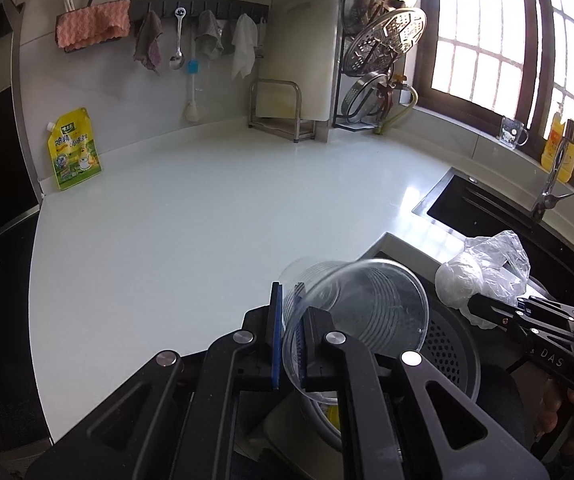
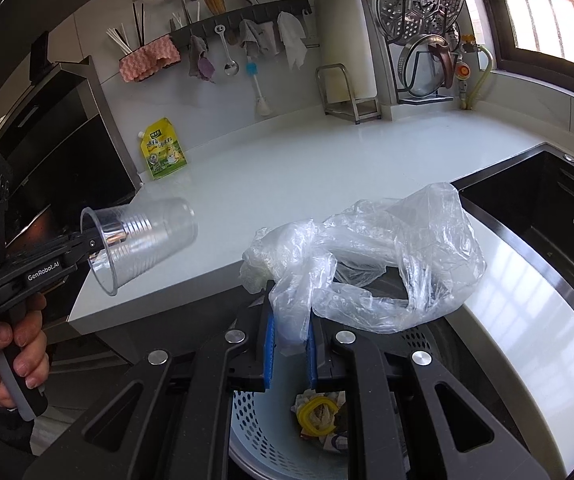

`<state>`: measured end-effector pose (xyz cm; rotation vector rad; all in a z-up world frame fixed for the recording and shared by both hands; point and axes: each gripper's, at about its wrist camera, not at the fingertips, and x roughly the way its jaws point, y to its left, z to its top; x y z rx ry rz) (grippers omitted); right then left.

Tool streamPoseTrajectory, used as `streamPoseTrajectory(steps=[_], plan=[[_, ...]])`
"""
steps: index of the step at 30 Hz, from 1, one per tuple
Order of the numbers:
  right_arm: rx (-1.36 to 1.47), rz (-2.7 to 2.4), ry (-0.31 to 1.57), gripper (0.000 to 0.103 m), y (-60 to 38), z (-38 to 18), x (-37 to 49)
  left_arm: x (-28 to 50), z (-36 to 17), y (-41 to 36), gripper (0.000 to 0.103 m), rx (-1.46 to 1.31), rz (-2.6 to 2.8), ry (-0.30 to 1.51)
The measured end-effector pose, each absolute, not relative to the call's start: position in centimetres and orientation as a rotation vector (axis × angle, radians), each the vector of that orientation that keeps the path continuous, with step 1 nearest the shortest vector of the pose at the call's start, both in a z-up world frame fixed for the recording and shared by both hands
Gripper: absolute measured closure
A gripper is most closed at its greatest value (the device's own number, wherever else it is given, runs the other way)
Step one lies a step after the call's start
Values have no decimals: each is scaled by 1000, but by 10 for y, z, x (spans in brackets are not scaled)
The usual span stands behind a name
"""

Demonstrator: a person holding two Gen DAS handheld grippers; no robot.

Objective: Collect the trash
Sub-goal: 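Carry the cup and plastic bag over the mesh basket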

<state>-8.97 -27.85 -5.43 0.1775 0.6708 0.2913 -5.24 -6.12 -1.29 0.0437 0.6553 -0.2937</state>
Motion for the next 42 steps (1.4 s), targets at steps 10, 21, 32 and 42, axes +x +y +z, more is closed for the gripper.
streamPoseTrajectory(steps=[10, 21, 32, 42], plan=[[205, 255, 678, 91, -298, -65, -114, -72, -15, -94, 97, 84, -359, 651], [211, 260, 677, 91, -303, -68, -119, -81, -9, -108, 98, 92, -401, 643], [203, 266, 719, 91, -300, -81, -120, -81, -20, -110, 98, 85, -413, 673], [160, 246, 791, 91, -296, -102, -121, -77, -41, -115, 97, 82, -433, 734]])
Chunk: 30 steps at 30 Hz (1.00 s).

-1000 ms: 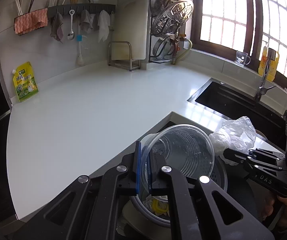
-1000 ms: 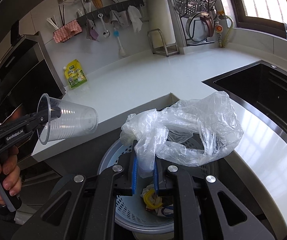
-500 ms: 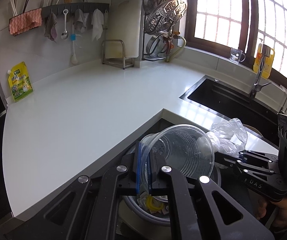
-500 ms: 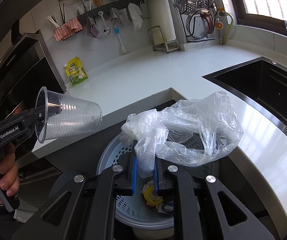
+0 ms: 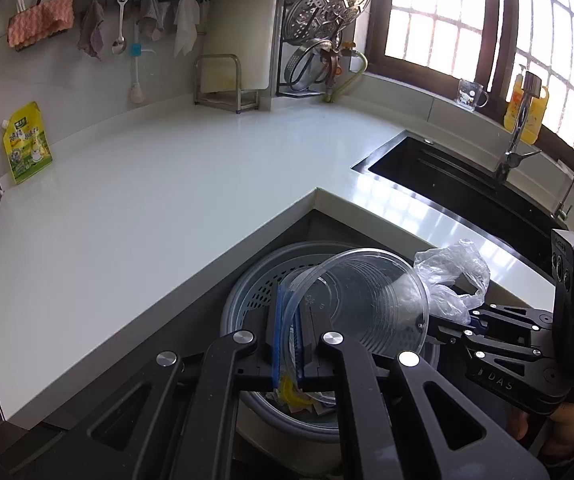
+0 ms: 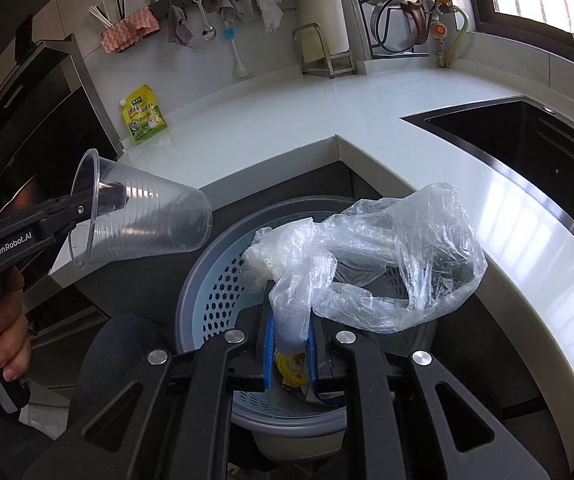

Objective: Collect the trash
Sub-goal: 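Carry the cup and plastic bag over the mesh basket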

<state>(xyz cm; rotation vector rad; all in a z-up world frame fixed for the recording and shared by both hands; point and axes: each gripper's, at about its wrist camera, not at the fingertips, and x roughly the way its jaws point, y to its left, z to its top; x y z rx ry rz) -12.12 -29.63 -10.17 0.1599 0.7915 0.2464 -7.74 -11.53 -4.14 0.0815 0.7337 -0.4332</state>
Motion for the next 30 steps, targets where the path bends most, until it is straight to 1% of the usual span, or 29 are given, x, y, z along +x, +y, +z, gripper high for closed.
streamPoseTrajectory(steps=[30], plan=[[87, 267, 988, 91, -278, -160, -100, -44, -123, -136, 97, 99, -452, 944]])
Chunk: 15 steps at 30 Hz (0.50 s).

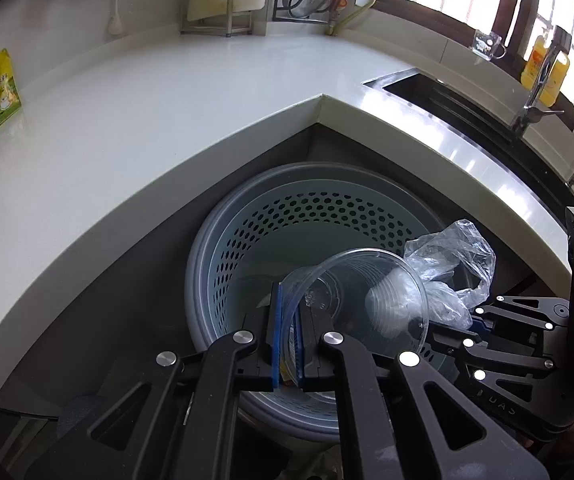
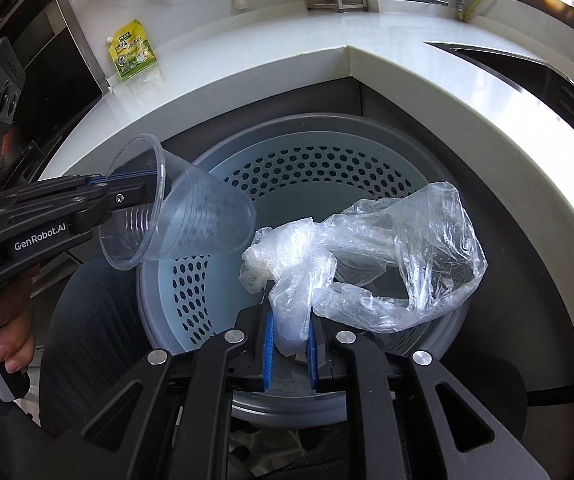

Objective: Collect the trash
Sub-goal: 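Carry the cup and plastic bag over the mesh basket, then open both tools to drop the cup and bag into the basket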

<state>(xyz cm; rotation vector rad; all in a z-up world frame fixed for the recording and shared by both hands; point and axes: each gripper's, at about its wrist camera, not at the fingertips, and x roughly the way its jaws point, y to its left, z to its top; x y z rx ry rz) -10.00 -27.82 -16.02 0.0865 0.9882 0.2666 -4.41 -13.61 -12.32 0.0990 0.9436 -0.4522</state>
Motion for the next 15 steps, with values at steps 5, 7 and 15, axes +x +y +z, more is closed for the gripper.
streamPoseTrajectory(steps=[5, 7, 15], plan=[[80, 270, 1007, 91, -275, -166, -95, -40, -134, -136, 97, 99, -454, 971], [78, 270, 1014, 90, -275, -168, -92, -38, -136, -137, 97, 100, -453, 977], [62, 261, 1027, 89, -273, -169, -86, -31, -143, -141, 97, 105, -459, 1001]])
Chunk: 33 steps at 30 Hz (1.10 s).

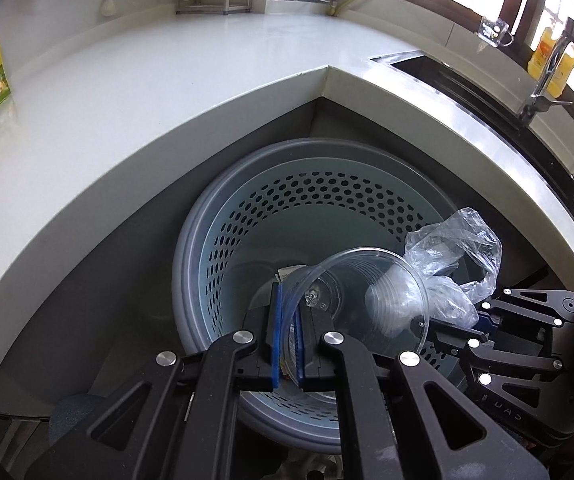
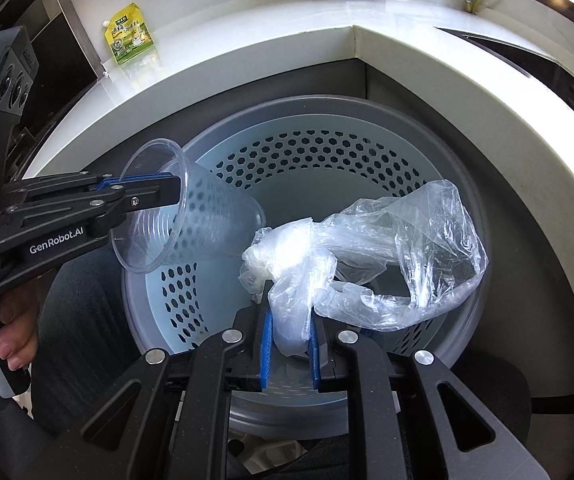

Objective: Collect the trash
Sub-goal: 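Open both tools to drop the cup and bag into the basket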

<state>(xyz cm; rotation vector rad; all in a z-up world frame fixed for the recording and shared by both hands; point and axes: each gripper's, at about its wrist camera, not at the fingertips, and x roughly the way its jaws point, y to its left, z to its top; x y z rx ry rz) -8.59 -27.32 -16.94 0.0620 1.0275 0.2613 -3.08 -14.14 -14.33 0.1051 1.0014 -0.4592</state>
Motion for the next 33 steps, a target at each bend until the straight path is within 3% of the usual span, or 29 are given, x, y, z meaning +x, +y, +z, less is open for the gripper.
streamPoseTrajectory(steps=[4, 6, 8, 11, 13, 14, 15, 18, 21, 33], plan=[[63, 253, 1026, 88, -272, -168, -85, -29, -144, -143, 96, 112, -461, 1004], [63, 247, 1026, 79, -273, -167, -84, -28, -142, -143, 96, 115, -459, 1002], [64, 242, 1016, 76, -274, -164, -84, -28, -140, -142, 90, 116, -459, 998], [59, 230, 1009, 63, -277, -160, -84, -28, -133, -140, 73, 106, -441, 978], [57, 227, 1004, 60, -277, -158, -85, -29, -129, -138, 67, 101, -434, 967], [56, 225, 1001, 54, -277, -156, -86, -29, -126, -137, 59, 100, -429, 963], [55, 221, 997, 46, -277, -155, -87, -30, -124, -136, 44, 93, -424, 957], [43, 224, 993, 38, -274, -152, -89, -32, -114, -130, 17, 57, -421, 924], [44, 220, 986, 30, -272, -149, -91, -33, -105, -128, 10, 44, -410, 907], [50, 187, 952, 21, -280, -140, -107, -43, -88, -125, 7, 39, -393, 878]])
